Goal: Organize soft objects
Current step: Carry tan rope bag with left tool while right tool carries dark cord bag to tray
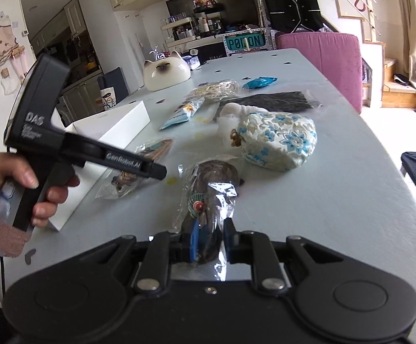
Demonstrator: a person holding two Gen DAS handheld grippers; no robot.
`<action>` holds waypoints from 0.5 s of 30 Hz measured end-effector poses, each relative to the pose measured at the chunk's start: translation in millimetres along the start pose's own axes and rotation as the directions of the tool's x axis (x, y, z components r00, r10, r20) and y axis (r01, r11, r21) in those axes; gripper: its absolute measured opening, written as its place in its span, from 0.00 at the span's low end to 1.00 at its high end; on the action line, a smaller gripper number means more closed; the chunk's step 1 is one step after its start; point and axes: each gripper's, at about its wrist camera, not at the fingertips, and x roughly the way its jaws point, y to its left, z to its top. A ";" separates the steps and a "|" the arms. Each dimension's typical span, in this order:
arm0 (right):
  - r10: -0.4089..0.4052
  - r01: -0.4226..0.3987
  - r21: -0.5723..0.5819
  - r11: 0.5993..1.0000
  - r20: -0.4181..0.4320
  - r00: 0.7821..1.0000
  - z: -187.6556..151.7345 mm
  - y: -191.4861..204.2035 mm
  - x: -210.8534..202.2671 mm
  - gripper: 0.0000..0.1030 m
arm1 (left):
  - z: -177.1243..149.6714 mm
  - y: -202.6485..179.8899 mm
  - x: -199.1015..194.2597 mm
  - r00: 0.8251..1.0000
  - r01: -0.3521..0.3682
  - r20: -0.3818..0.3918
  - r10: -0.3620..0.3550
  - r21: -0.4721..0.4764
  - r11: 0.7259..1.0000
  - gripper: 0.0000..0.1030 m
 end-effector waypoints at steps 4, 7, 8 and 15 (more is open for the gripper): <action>-0.012 0.012 0.013 1.000 -0.002 1.000 -8.0 -3.1 -11.3 0.18 | -11.6 -8.2 -8.5 0.999 0.033 0.014 -0.033 0.004 0.999 0.59; -0.025 0.025 0.017 1.000 -0.002 1.000 -10.0 -2.9 -17.5 0.18 | -19.5 -11.7 -16.6 0.998 0.065 0.019 -0.065 0.006 0.998 0.58; -0.028 0.028 0.021 0.999 0.001 1.000 -10.6 -3.0 -19.4 0.19 | -22.8 -12.8 -20.2 0.997 0.079 0.019 -0.079 0.015 0.997 0.58; -0.012 0.009 0.075 0.997 0.030 0.999 -0.8 -1.9 -18.8 0.48 | -35.4 -14.5 -37.4 0.993 0.115 0.018 -0.115 0.029 0.993 0.68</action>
